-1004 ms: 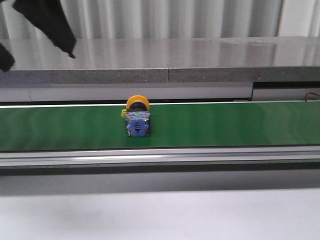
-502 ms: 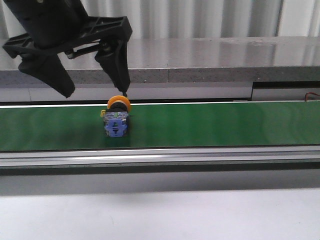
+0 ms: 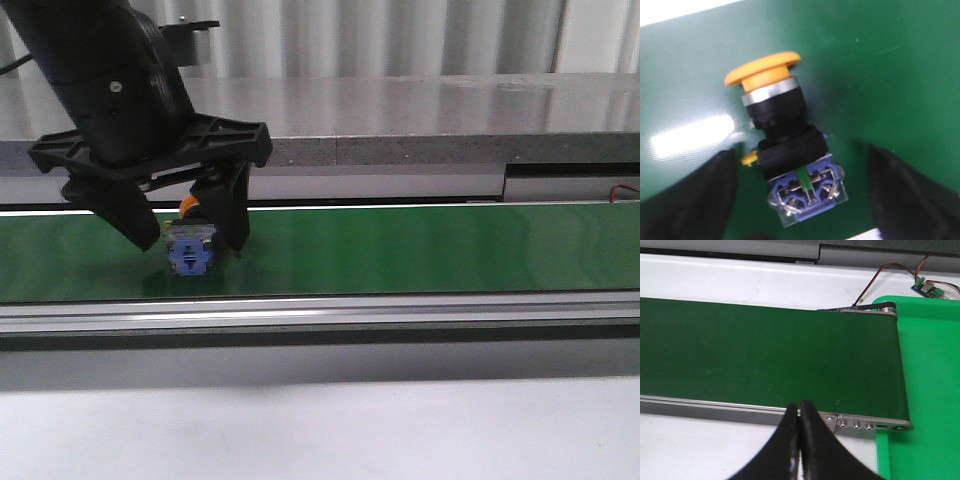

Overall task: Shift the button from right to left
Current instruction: 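Lower the left gripper onto the button and close it, then lift the button with the left gripper and carry it over the blue tray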

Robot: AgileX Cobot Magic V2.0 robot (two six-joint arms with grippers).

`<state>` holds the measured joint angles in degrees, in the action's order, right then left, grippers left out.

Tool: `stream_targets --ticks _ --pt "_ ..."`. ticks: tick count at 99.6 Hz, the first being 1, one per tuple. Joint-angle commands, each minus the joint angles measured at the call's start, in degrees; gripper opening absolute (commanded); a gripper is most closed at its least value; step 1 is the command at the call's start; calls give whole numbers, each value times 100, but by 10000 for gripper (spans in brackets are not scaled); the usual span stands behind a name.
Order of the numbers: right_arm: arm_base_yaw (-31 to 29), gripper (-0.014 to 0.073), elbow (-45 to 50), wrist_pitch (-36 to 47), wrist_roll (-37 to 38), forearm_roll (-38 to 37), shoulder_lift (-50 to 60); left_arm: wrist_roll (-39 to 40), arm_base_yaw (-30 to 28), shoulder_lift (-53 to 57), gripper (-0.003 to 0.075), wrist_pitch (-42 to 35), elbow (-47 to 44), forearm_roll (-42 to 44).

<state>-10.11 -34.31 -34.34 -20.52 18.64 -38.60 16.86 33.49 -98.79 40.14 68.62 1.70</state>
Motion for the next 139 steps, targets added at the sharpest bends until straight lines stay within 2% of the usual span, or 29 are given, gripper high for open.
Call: stream_targets --ticks 1,8,15,28,48,63,77,96,105,117,130,139 --pt "5 -68 -148 324 -50 45 27 55 41 197 293 -27 196 65" --pt "5 -68 -148 324 -50 45 27 55 41 197 115 25 196 171" --pt "5 -68 -148 324 -50 45 27 55 41 251 -19 37 196 392" --pt "5 -68 -148 324 -50 45 27 55 16 496 -20 165 196 606" --pt "5 -68 -148 324 -50 45 27 55 13 1096 -20 821 196 1238" --pt "5 -68 -148 324 -50 45 27 33 -351 1693 -20 1207 182 1435" --pt "5 -68 -148 324 -50 45 27 -258 -1127 2300 -20 1247 -146 1435" --pt "5 -68 -148 324 -50 45 27 -1183 -2662 2953 -20 1247 -816 1413" --pt "5 -68 -148 324 -50 45 27 -1518 -3381 2987 -20 1200 -1001 1389" --pt "5 -68 -148 324 -50 45 27 -1849 -4329 2852 -20 742 -1036 1256" --pt "5 -68 -148 324 -50 45 27 -2588 -4899 2653 -20 366 -1027 911" --pt "5 -68 -148 324 -50 45 27 -2711 -5064 2440 -20 234 -1001 773"
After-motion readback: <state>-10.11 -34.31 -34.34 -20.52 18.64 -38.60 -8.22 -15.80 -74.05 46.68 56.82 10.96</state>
